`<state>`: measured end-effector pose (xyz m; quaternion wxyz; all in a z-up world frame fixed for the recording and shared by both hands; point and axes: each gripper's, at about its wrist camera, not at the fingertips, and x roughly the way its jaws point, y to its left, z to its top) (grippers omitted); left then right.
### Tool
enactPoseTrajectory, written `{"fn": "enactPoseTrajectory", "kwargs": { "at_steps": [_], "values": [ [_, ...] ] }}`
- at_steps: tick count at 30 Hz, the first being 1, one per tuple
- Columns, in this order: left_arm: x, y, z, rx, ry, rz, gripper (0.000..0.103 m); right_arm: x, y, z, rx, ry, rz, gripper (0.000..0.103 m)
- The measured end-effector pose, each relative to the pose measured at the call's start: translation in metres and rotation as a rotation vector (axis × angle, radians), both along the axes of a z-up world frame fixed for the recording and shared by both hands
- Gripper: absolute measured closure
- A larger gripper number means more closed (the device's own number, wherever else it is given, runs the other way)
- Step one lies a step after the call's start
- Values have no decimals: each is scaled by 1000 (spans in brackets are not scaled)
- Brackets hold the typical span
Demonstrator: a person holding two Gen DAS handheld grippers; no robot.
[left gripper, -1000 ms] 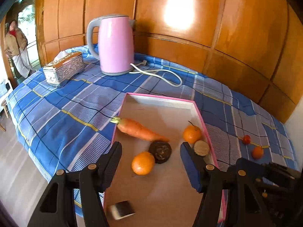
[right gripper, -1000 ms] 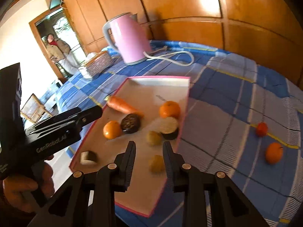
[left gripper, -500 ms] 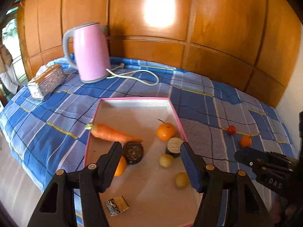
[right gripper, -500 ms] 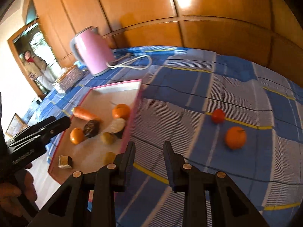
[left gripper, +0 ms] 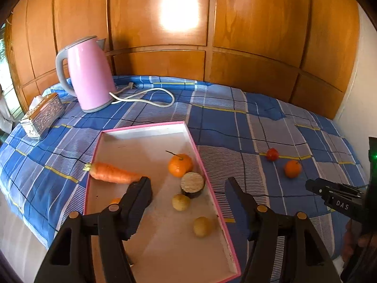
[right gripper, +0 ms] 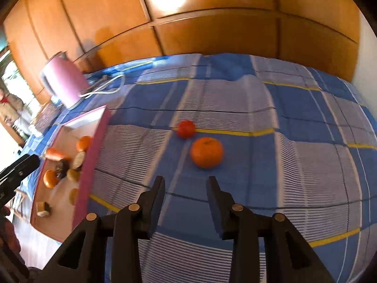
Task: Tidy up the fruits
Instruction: 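Open both grippers over the tray and withdraw them, then grasp the red tomato with left gripper while right grasps the mandarin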
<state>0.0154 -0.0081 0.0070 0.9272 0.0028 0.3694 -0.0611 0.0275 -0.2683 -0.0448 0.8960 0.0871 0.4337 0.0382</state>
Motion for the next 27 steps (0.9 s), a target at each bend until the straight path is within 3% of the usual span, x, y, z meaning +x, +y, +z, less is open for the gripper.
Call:
{"fn": "enactPoseTrajectory", "kwargs": {
  "at_steps": [11, 18, 27],
  "values": [
    [5, -25, -4, 20, 20, -61, 37, -1, -19, -8, -1, 6, -35, 66],
    [7, -47, -8, 21, 33, -115, 37, 4, -19, -10, -7, -14, -3, 50],
    [2, -64, -17, -1, 69, -162, 37, 10, -21, -14, -13, -7, -10, 49]
  ]
}}
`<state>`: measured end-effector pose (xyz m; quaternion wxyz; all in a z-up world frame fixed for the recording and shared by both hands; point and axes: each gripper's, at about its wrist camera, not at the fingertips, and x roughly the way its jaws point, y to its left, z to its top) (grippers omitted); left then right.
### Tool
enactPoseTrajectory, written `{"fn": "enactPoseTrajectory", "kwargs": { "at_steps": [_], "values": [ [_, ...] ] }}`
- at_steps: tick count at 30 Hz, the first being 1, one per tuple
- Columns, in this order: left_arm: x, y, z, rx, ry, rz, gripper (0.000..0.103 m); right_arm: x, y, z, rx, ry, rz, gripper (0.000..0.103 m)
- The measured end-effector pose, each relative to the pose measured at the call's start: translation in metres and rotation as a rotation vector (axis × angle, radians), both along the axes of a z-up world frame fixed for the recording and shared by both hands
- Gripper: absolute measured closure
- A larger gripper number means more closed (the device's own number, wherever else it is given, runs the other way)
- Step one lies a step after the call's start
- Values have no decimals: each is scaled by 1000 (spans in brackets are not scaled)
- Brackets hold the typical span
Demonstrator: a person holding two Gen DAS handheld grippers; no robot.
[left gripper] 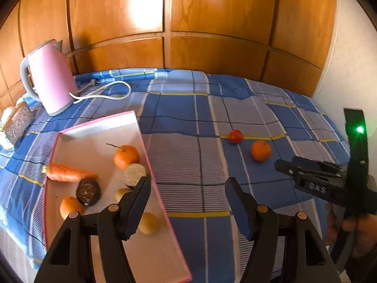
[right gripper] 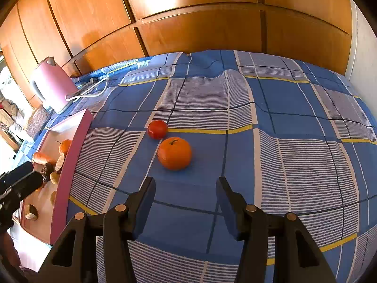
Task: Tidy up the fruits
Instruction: 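Grasp the red tomato with left gripper while right grasps the mandarin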
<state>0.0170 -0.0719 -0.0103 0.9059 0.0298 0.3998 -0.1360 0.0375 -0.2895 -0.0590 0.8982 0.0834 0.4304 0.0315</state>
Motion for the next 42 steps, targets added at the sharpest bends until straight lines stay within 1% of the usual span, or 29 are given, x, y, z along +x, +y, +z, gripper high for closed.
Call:
{"fn": "enactPoseTrajectory", "kwargs": {
  "at_steps": [6, 9, 11, 12, 13, 14, 18, 20, 22, 23, 26, 30, 34, 38, 40, 42],
  "values": [
    [-4, -5, -2, -13, 14, -26, 37, 23, 11, -1, -41, -22, 15, 49],
    [-6, -5, -3, -15, 15, -32, 37, 40, 17, -8, -72, -11, 7, 49],
    [-6, -6, -4, -15, 18, -34, 37, 50, 22, -15, -76, 6, 16, 49],
    [-5, -6, -5, -13, 23, -35, 37, 54, 24, -17, -83, 10, 25, 50],
    [-4, -7, -6, -11, 26, -38, 37, 56, 28, -20, -111, 11, 28, 55],
    [-4, -7, -6, -8, 26, -38, 37, 56, 30, -22, -129, 9, 34, 63],
    [-1, -8, -6, -18, 33, -36, 37, 47, 33, -21, -188, -41, 39, 64],
    [2, -8, -7, -22, 41, -37, 37, 39, 29, -18, -234, -80, 5, 64],
    [3, -10, -8, -19, 44, -45, 37, 36, 18, -17, -289, -92, -50, 64],
    [4, -10, -8, -20, 46, -48, 37, 36, 13, -17, -285, -86, -64, 64],
    [4, -13, -9, -25, 52, -61, 37, 38, -9, -24, -194, -39, -95, 64],
    [5, -14, -11, -27, 68, -67, 37, 36, -19, -24, -141, -58, -104, 64],
    [7, -14, -14, -57, 104, -62, 37, 36, -26, -26, -85, -50, -100, 63],
    [14, -12, -15, -68, 123, -41, 37, 35, -20, -29, -111, -35, -98, 63],
    [20, -15, -15, -77, 144, -50, 38, 34, -18, -30, -128, -37, -97, 63],
    [25, -18, -15, -92, 156, -52, 40, 33, -20, -30, -122, -39, -98, 63]
  ]
}}
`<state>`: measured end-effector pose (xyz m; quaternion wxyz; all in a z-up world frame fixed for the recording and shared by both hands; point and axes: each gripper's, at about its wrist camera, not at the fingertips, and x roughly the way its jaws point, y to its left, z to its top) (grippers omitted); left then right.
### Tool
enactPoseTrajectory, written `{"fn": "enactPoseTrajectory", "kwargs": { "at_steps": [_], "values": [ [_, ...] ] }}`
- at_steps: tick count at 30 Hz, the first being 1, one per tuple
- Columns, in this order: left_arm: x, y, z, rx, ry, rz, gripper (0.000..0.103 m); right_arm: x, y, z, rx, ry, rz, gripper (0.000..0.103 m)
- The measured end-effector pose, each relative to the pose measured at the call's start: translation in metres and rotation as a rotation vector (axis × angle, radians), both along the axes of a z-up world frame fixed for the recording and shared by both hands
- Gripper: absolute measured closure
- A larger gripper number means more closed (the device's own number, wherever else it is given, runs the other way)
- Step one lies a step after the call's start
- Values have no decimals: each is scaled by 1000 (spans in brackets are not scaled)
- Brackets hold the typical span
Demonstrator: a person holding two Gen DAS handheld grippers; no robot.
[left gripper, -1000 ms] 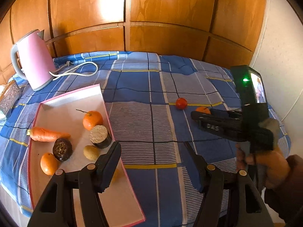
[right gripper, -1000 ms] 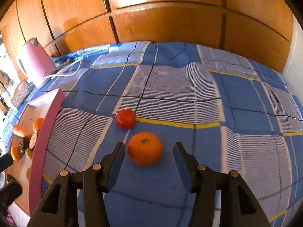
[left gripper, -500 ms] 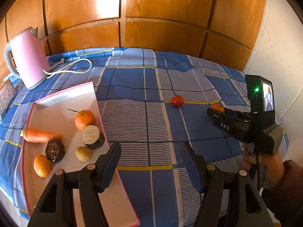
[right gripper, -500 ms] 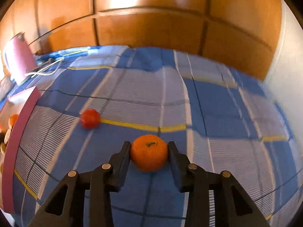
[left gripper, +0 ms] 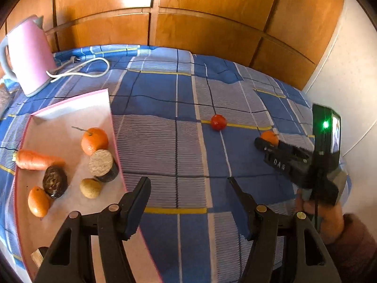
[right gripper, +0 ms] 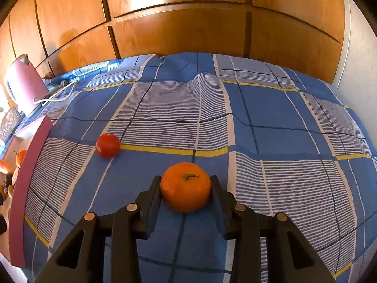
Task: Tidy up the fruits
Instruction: 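Grasp the red tomato with left gripper while right grasps the mandarin, then lower the tomato into the tray and open the left gripper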
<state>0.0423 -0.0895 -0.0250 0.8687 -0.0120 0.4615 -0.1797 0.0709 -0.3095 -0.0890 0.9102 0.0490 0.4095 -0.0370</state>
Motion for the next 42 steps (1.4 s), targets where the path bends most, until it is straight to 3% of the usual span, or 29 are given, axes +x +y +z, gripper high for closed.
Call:
{"fn": "enactPoseTrajectory", "kwargs": {
  "at_steps": [8, 13, 15, 18, 27, 28, 35, 42],
  "values": [
    [41, -36, -1, 6, 6, -41, 44, 0, -5, -1, 34, -7, 2, 63],
    [72, -65, -16, 31, 30, -82, 65, -2, -6, -2, 45, -19, 2, 63],
    [82, -73, -21, 21, 37, -87, 69, -2, -7, -2, 48, -19, 2, 63],
    [93, -85, -26, 13, 50, -102, 69, -2, -7, -2, 47, -20, 2, 63],
    [127, -115, -56, 106, 87, -93, 71, -1, -11, -4, 82, -26, 5, 63],
    [128, -115, -58, 109, 71, -84, 76, -1, -10, -4, 79, -25, 5, 63],
    [113, -106, -57, 112, 50, -74, 77, 0, -8, -4, 62, -20, 6, 63],
    [74, -88, -55, 112, 38, -81, 77, 1, -7, -4, 52, -10, 10, 62]
  ]
}}
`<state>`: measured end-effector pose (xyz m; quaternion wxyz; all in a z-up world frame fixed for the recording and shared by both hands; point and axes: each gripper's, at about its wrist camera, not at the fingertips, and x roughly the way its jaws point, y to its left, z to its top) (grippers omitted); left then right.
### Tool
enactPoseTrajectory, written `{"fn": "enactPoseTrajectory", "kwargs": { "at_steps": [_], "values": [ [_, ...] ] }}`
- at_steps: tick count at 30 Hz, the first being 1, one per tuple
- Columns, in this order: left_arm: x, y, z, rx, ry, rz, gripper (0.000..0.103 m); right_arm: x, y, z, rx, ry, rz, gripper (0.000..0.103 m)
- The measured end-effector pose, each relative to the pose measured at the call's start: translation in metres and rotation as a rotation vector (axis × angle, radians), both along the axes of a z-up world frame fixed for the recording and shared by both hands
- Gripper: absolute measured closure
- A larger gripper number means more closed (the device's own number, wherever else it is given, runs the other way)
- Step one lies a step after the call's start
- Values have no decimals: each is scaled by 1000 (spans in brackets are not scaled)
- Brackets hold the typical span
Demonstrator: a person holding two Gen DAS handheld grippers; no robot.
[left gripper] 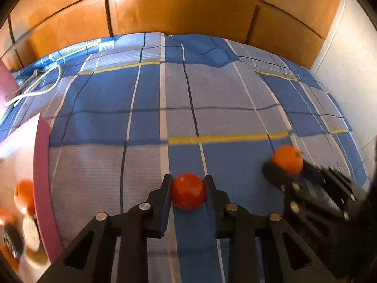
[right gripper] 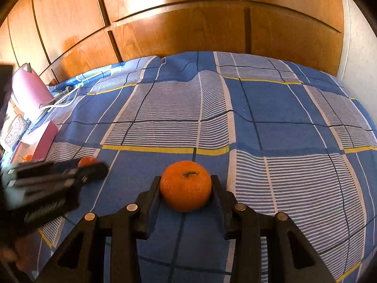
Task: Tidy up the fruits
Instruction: 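Lower the tomato into the tray and open the left gripper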
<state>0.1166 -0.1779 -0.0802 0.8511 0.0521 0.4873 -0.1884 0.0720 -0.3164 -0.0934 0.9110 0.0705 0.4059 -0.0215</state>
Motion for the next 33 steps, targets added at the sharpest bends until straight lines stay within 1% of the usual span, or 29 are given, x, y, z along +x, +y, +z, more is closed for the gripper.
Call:
{"fn": "enactPoseTrajectory", "kwargs": {
  "at_steps": [2, 5, 13, 17, 21, 23, 25, 28, 33],
  "values": [
    [-10, 6, 1, -5, 7, 3, 77, 0, 4, 0, -26, 4, -1, 62],
    [-22, 17, 11, -24, -3, 6, 77, 1, 7, 0, -48, 12, -1, 62],
    [-50, 55, 50, -95, -80, 43, 76, 1, 10, 1, -79, 16, -3, 63],
    [-60, 81, 63, -122, -104, 79, 76, 1, 12, 1, -92, 19, -3, 63],
    [-69, 115, 74, -147, -129, 132, 76, 2, 15, 1, -111, 23, 0, 63],
    [-76, 135, 78, -142, -152, 168, 76, 1, 15, 1, -118, 22, 0, 63],
    [-80, 156, 79, -143, -152, 211, 76, 2, 16, 1, -121, 22, 0, 63],
    [-87, 195, 80, -149, -145, 298, 76, 2, 16, 1, -119, 22, -1, 63],
    [-99, 251, 79, -188, -133, 433, 76, 1, 17, 1, -129, 22, -1, 63]
  ]
}}
